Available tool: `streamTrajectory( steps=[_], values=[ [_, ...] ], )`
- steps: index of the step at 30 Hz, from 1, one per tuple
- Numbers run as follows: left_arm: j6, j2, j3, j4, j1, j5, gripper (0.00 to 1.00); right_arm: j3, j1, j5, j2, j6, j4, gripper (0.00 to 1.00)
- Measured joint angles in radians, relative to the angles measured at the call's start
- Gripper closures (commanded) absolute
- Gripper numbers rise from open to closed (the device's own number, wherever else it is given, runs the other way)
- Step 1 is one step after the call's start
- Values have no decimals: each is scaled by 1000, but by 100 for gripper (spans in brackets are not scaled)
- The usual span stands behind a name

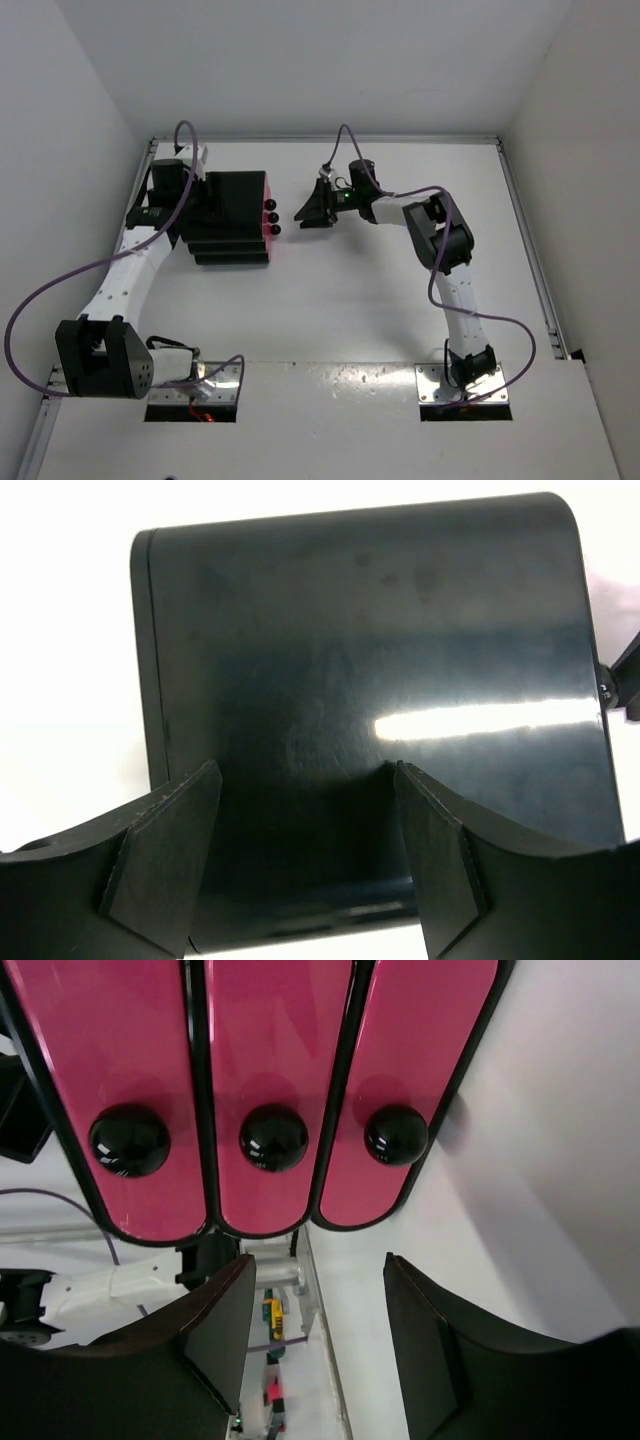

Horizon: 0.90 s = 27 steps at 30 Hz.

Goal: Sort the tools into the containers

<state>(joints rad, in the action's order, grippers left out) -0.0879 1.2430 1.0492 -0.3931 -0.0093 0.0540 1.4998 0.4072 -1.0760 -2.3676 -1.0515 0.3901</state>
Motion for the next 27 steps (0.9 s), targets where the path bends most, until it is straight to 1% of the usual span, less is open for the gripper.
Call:
streamTrajectory(
  steps=[5, 13, 25, 27],
  values=[
    [0, 8, 0, 11, -9, -6, 24, 30, 27, 2, -72, -121, 106, 48],
    [1, 12, 0, 19, -29, -19, 24, 44, 50, 58, -150, -243, 155, 49],
    [1, 13, 0, 20, -39, -28, 24, 114, 103, 102, -206, -317, 184, 49],
    [1, 13, 0, 20, -39, -29, 24, 121, 108, 105, -220, -320, 196, 50]
  ],
)
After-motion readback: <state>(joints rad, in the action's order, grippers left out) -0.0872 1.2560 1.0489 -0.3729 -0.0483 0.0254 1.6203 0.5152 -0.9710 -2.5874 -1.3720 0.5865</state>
